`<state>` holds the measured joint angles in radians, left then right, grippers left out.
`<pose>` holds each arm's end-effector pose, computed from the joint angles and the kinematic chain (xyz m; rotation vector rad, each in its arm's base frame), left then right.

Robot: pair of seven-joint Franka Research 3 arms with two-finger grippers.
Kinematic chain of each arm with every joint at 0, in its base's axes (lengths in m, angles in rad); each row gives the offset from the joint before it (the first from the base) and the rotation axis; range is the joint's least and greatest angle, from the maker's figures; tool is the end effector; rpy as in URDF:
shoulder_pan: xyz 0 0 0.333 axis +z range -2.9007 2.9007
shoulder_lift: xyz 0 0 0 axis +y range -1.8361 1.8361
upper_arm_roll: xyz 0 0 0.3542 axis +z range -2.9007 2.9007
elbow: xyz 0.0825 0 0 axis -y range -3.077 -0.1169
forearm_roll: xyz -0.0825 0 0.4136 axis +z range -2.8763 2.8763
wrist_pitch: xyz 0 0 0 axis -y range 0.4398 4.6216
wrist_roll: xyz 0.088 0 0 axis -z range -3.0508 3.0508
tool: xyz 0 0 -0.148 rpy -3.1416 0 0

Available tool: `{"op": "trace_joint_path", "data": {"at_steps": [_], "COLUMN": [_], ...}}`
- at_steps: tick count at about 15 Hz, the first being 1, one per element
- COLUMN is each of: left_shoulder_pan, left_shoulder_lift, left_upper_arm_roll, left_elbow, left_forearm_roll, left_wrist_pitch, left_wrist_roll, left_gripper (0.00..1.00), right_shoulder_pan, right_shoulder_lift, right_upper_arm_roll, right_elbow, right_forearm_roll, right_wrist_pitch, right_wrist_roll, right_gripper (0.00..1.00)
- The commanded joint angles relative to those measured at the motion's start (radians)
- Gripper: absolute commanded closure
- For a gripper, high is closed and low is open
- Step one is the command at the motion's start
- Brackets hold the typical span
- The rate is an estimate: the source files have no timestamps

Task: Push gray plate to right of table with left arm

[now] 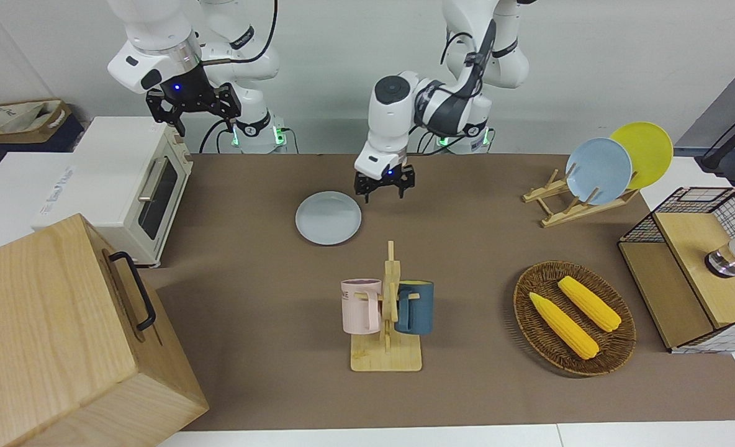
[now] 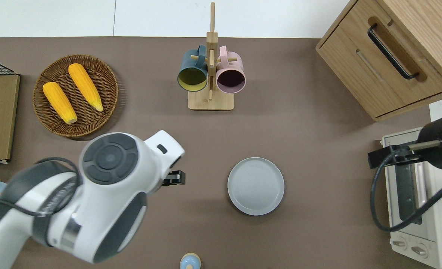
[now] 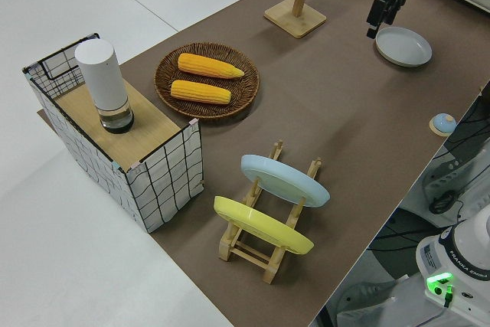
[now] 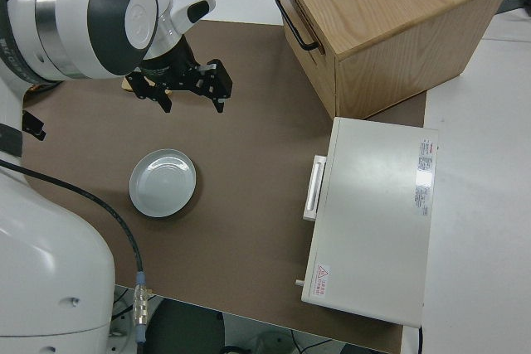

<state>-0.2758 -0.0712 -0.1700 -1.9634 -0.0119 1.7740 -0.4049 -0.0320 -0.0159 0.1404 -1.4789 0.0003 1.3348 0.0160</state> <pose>0.4910 -0.2381 0.4819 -3.0869 0.0566 0.1675 0.5443 0.0600 0.6569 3.1220 0.1442 -0.2003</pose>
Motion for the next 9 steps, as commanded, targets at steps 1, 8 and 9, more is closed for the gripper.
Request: {"op": "trace_joint_path", "data": {"at_steps": [1, 8, 9], "left_shoulder_pan": [0.098, 0.121, 0.121], "left_shoulder_lift": [-0.03, -0.041, -0.041], "left_upper_arm_roll": [0.033, 0.178, 0.19], "left_elbow": [0.089, 0.3, 0.326], "left_forearm_roll": [-0.02, -0.014, -0.014], "left_wrist_pitch": [-0.168, -0.326, -0.338], "left_wrist_roll": [0.138, 0.325, 0.33], "left_gripper": [0.0, 0.0, 0.0], "right_shoulder_pan": [-0.019, -0.02, -0.019], "right_shoulder_lift": [-0.002, -0.002, -0.002], "right_upper_arm_roll": [0.016, 0.016, 0.016], "right_elbow": [0.009, 0.009, 0.009], "right_forearm_roll": [0.004, 0.004, 0.004], "right_wrist_pitch": [-0.016, -0.016, -0.016], "right_wrist_roll": [0.012, 0.013, 0.013], "right_gripper": [0.017, 0.017, 0.017]}}
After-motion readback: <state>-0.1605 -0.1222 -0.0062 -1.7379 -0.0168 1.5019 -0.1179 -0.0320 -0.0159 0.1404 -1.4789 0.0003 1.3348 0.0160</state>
